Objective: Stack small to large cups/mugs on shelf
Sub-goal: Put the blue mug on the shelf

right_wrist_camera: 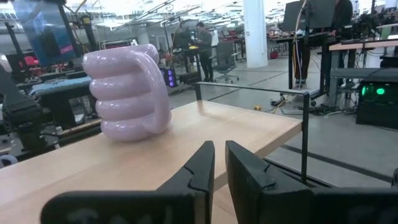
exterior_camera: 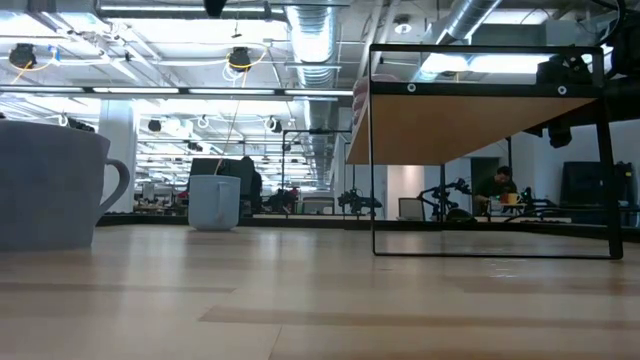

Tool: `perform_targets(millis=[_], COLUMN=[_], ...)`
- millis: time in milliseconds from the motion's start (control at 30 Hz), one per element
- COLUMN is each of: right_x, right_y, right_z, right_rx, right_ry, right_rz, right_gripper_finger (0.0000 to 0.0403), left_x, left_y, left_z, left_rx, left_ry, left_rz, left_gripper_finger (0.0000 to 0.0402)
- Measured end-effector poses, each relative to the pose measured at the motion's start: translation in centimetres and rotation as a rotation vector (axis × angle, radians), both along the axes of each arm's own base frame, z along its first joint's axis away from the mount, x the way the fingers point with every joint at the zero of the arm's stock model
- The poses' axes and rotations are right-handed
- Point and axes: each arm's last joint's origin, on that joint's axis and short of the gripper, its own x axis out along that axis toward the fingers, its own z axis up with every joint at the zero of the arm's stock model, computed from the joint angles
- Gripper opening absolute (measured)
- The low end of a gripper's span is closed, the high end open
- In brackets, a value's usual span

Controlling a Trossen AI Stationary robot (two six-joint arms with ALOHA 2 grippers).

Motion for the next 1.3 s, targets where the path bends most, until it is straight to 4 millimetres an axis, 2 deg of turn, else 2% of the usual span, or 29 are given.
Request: perform_targets(millis=[200, 333, 667, 867, 1133, 1300], right_x=[0.0, 0.0, 0.0, 0.0, 0.0, 0.0], right_y=[0.0, 0.0, 0.0, 0.0, 0.0, 0.0], right_z=[0.0, 0.0, 0.0, 0.0, 0.0, 0.0], right_rx=[0.002, 0.002, 0.001, 0.001, 0.002, 0.002], right_ry=[-0.001, -0.001, -0.001, -0.001, -0.001, -0.001], right_rz=[0.0, 0.0, 0.0, 0.0, 0.0, 0.0], right_gripper_finger=[0.0064, 0.0064, 0.0064, 0.0064, 0.0064, 0.0064], left_x=[-1.2, -1.6, -2.5, -3.3, -4.1, -4.4], left_y=[-2.6, -4.3, -8.4, -10.7, -12.9, -14.1], left_z=[-2.5, -3.9, -5.9, -7.0, -8.3, -9.6], left_rx=[-0.173, -0.308, -0.626, -0.797, -1.004, -1.128], left_ry=[0.024, 0.103, 0.248, 0.349, 0.447, 0.603], left_rz=[-0.036, -0.005, 0.226, 0.297, 0.462, 0.594], left_gripper_finger=[0.0112, 0.0112, 0.0112, 0.0112, 0.0112, 0.0112])
